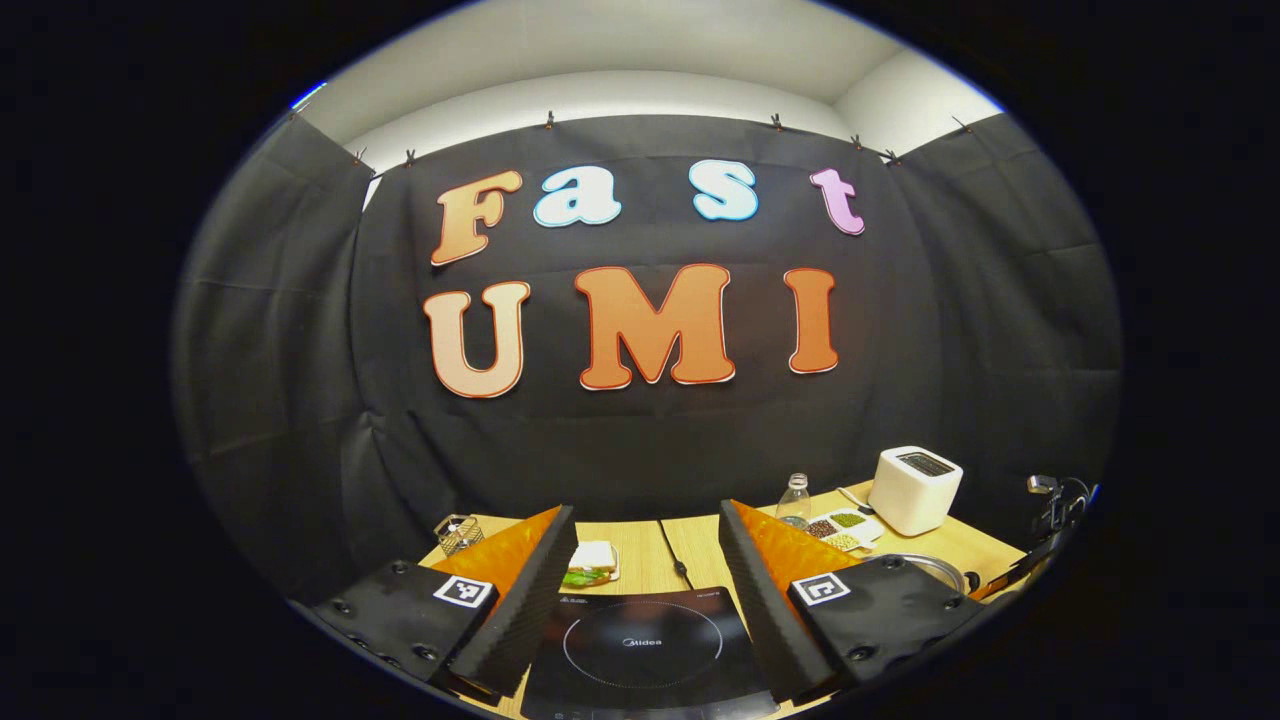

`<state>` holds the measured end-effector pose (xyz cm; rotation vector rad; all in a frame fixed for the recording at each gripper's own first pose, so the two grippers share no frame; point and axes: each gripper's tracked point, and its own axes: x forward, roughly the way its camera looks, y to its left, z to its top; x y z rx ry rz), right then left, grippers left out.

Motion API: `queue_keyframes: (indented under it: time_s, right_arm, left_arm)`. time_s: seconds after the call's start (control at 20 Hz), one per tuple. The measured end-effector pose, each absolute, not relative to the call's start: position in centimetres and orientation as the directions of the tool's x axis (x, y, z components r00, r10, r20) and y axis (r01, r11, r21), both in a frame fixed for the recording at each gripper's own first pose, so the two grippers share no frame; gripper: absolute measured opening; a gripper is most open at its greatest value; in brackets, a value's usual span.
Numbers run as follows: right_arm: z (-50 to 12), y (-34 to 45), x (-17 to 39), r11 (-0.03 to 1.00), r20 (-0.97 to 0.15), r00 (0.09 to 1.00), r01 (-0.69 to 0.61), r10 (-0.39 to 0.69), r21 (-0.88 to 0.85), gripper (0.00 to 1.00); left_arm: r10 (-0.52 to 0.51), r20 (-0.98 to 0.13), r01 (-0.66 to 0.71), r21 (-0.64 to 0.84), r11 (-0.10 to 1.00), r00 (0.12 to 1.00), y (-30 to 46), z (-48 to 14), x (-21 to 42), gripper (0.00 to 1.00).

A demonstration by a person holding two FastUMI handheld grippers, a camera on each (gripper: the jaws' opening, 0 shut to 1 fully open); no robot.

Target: First push the handle of the pot to place it horizontally, then grasp the pot with both hands and set it on the induction cooktop.

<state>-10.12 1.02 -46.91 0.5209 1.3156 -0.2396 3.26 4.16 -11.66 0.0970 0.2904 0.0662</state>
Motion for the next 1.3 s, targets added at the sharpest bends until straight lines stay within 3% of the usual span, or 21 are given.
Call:
queue_keyframes:
  time_s: [1.3]
  right_arm:
    - [-48.5, -2.8, -3.5, 0.847, -0.970, 0.235, 0.502, 0.065, 0.178, 0.02]
  left_arm:
    - [0.108, -0.311, -0.090, 0.071, 0.993, 0.944, 6.3, -13.3, 2.5, 0.94]
